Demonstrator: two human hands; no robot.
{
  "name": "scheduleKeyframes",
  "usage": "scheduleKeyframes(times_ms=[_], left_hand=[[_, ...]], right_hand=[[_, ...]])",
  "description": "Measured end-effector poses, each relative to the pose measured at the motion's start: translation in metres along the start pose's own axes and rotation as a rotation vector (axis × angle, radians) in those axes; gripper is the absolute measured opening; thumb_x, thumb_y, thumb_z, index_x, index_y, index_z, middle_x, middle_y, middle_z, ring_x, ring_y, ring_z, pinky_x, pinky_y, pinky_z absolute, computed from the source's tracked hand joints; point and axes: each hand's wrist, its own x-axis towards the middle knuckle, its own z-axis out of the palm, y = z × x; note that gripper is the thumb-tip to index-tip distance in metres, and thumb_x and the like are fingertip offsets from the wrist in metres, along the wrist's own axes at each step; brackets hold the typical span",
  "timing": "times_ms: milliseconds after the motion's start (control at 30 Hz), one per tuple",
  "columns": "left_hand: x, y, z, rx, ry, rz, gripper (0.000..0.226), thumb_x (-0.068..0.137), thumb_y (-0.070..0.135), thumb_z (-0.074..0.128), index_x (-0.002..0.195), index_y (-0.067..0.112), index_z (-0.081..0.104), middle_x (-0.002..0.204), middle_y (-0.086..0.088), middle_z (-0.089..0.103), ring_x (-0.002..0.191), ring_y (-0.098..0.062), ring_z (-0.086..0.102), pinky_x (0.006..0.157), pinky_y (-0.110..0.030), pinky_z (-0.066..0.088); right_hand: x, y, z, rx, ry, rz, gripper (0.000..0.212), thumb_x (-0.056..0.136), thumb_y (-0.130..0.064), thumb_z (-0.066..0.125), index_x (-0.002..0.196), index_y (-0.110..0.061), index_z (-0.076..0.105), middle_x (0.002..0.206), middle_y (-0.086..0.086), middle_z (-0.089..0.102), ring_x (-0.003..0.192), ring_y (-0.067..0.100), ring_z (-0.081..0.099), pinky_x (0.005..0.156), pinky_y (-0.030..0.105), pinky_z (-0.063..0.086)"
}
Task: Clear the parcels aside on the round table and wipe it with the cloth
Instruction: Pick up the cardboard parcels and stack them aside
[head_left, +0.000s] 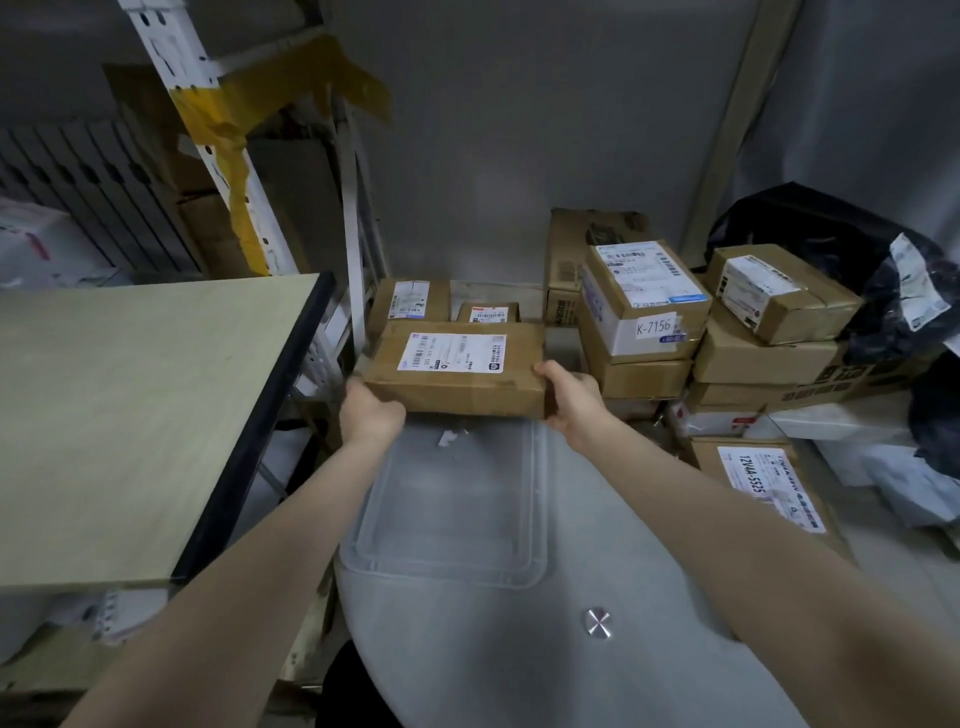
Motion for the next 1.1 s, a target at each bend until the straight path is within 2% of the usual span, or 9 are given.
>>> scheduleKeyframes(times_ms=[67,133,267,433,600,733,833,967,1100], left_hand=[[0.005,-0.003,0.003,-0.041,-0.038,-0.02,0.047,0.086,0.003,0.052,0.132,0.007,0.044,0.13,-0.019,0.055,0.12,-0.036,0.052,0.102,-0.043,0.044],[0.006,-0.006,0.007,-0.041,-0.042,-0.044,0.049,0.085,0.003,0.05,0.132,0.005,0.04,0.131,-0.02,0.054,0.12,-0.037,0.052,0.102,-0.043,0.044],[0.001,-0.006,0.018,-0.034,-0.07,-0.076,0.053,0.087,0.001,0.049,0.135,0.002,0.025,0.131,-0.02,0.049,0.12,-0.037,0.05,0.098,-0.038,0.042],[-0.003,-0.008,0.028,-0.004,-0.089,-0.069,0.053,0.087,0.002,0.051,0.133,0.004,0.024,0.134,-0.021,0.047,0.122,-0.037,0.048,0.098,-0.039,0.041],[-0.006,-0.012,0.03,0.012,-0.101,-0.095,0.054,0.088,0.003,0.052,0.134,0.005,0.024,0.133,-0.02,0.047,0.122,-0.036,0.049,0.096,-0.038,0.042],[-0.009,-0.01,0.026,0.046,-0.121,-0.093,0.057,0.087,0.005,0.053,0.135,0.004,0.024,0.135,-0.021,0.046,0.123,-0.037,0.048,0.097,-0.039,0.042],[-0.015,-0.003,0.024,0.075,-0.109,-0.089,0.061,0.085,0.007,0.055,0.138,0.005,0.024,0.139,-0.022,0.04,0.125,-0.039,0.045,0.102,-0.042,0.041],[-0.031,0.015,0.023,0.176,-0.069,-0.044,0.067,0.085,0.012,0.058,0.143,0.005,0.023,0.144,-0.02,0.03,0.131,-0.039,0.037,0.104,-0.043,0.037],[-0.05,0.038,0.031,0.19,-0.077,0.058,0.07,0.084,0.015,0.063,0.142,0.004,0.026,0.144,-0.02,0.031,0.131,-0.038,0.037,0.104,-0.043,0.038]], right_hand=[[0.006,0.006,0.0,-0.026,0.006,0.011,0.028,0.088,-0.024,0.062,0.11,-0.008,0.054,0.102,0.009,0.063,0.094,0.025,0.062,0.08,0.039,0.055],[0.006,0.011,0.002,-0.088,0.029,0.004,0.025,0.088,-0.028,0.062,0.106,-0.01,0.058,0.107,0.009,0.065,0.097,0.026,0.062,0.084,0.04,0.055],[0.009,0.016,0.004,-0.216,0.078,-0.044,0.049,0.091,-0.037,0.056,0.132,-0.011,0.052,0.126,0.007,0.06,0.114,0.028,0.057,0.102,0.045,0.046],[0.009,0.017,0.001,-0.385,0.145,-0.098,0.043,0.098,-0.028,0.045,0.135,-0.006,0.049,0.132,0.013,0.055,0.121,0.032,0.051,0.105,0.041,0.041],[0.009,0.022,-0.004,-0.424,0.103,-0.109,0.047,0.098,-0.02,0.045,0.143,-0.004,0.039,0.145,0.012,0.045,0.132,0.029,0.043,0.109,0.033,0.033],[0.003,0.023,-0.008,-0.479,0.079,-0.119,0.048,0.098,-0.017,0.045,0.143,-0.005,0.038,0.146,0.012,0.044,0.133,0.029,0.042,0.107,0.032,0.033],[-0.009,0.018,-0.009,-0.609,0.124,-0.257,0.043,0.091,-0.011,0.051,0.134,-0.004,0.049,0.133,0.013,0.056,0.124,0.029,0.051,0.098,0.031,0.04],[-0.037,0.001,-0.015,-0.687,0.154,-0.511,0.033,0.087,-0.006,0.053,0.119,-0.009,0.06,0.117,0.007,0.064,0.111,0.022,0.06,0.096,0.035,0.049],[-0.065,-0.032,-0.031,-0.789,0.242,-0.781,0.034,0.084,-0.01,0.057,0.118,-0.017,0.057,0.115,-0.001,0.062,0.108,0.016,0.058,0.088,0.037,0.052]])
